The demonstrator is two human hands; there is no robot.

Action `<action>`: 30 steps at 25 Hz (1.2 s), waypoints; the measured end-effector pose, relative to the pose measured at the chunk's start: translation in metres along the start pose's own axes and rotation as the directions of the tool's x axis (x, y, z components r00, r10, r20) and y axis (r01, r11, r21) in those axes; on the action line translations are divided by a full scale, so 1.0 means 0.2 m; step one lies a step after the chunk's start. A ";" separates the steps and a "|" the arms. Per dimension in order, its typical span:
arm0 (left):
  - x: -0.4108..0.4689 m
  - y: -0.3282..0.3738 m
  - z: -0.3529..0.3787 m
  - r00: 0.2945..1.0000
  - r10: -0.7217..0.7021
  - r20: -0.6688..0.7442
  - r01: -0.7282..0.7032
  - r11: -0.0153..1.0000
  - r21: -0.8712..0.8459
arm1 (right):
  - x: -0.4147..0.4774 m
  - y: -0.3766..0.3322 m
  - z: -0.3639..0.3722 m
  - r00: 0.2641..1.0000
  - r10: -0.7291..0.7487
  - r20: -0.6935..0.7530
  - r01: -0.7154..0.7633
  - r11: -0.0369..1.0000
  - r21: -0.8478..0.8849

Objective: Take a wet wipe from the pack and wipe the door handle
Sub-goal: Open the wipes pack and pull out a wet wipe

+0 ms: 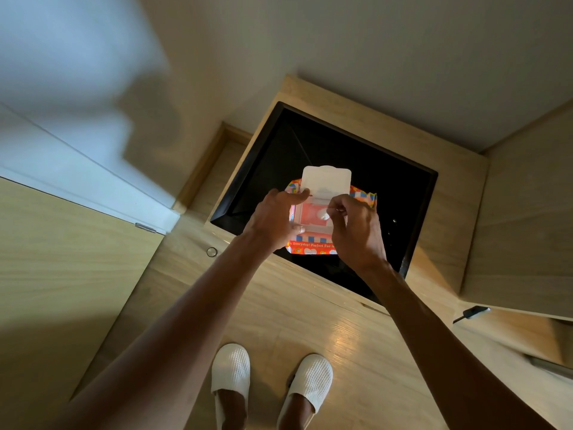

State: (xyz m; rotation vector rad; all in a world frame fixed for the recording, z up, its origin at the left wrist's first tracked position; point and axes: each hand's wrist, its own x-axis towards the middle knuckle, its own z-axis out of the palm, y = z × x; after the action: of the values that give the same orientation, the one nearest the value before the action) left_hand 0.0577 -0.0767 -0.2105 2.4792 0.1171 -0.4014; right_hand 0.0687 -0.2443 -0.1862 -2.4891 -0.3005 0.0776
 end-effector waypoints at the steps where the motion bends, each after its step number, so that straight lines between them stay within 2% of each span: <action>1: 0.00 0.00 0.00 1.000 0.009 0.006 -0.009 1.000 0.016 | 0.00 0.00 -0.02 1.000 0.030 0.000 -0.030 0.998 0.060; 6: -0.01 0.01 -0.04 1.000 0.019 0.023 -0.020 0.999 0.028 | 0.08 -0.03 -0.21 0.985 0.153 -0.077 -0.119 0.933 0.338; 11: -0.05 0.02 -0.07 1.000 -0.013 0.013 0.012 0.997 0.071 | 0.10 -0.05 -0.29 0.988 0.153 -0.005 -0.139 0.910 0.391; 14: -0.08 0.04 -0.14 0.998 -0.046 -0.030 0.047 0.999 0.014 | 0.06 -0.07 -0.33 0.986 0.164 0.032 -0.161 0.885 0.436; 16: -0.12 0.09 -0.21 0.997 -0.040 -0.064 0.033 0.993 -0.114 | 0.04 -0.11 -0.39 0.982 0.178 0.057 -0.184 0.858 0.480; 19: -0.23 0.21 -0.40 0.995 -0.029 0.101 0.073 0.882 -0.465 | -0.01 -0.27 -0.54 0.984 0.165 0.073 -0.179 0.856 0.485; 21: -0.36 0.32 -0.54 0.983 0.034 0.180 0.071 0.835 -0.545 | -0.04 -0.40 -0.66 0.978 0.180 0.108 -0.210 0.848 0.487; 23: -0.49 0.46 -0.67 0.977 0.082 0.199 0.050 0.814 -0.578 | -0.07 -0.55 -0.80 0.965 0.225 0.134 -0.262 0.811 0.523; 26: -0.70 0.62 -0.84 0.995 0.064 0.072 -0.008 0.795 -0.607 | -0.13 -0.79 -1.00 0.946 0.300 0.120 -0.313 0.763 0.566; 28: -0.80 0.69 -0.97 0.998 0.034 -0.052 -0.058 0.800 -0.598 | -0.18 -0.93 -1.15 0.949 0.305 0.080 -0.296 0.776 0.557; 30: -0.92 0.75 -1.15 0.995 0.018 -0.099 -0.070 0.828 -0.557 | -0.24 -1.06 -1.30 0.957 0.286 0.059 -0.272 0.804 0.529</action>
State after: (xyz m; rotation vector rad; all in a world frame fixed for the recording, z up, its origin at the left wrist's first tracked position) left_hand -0.0320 -0.0594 0.1075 1.9082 0.1849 -0.1945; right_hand 0.0135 -0.2406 0.1479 -1.9532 0.1000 0.2221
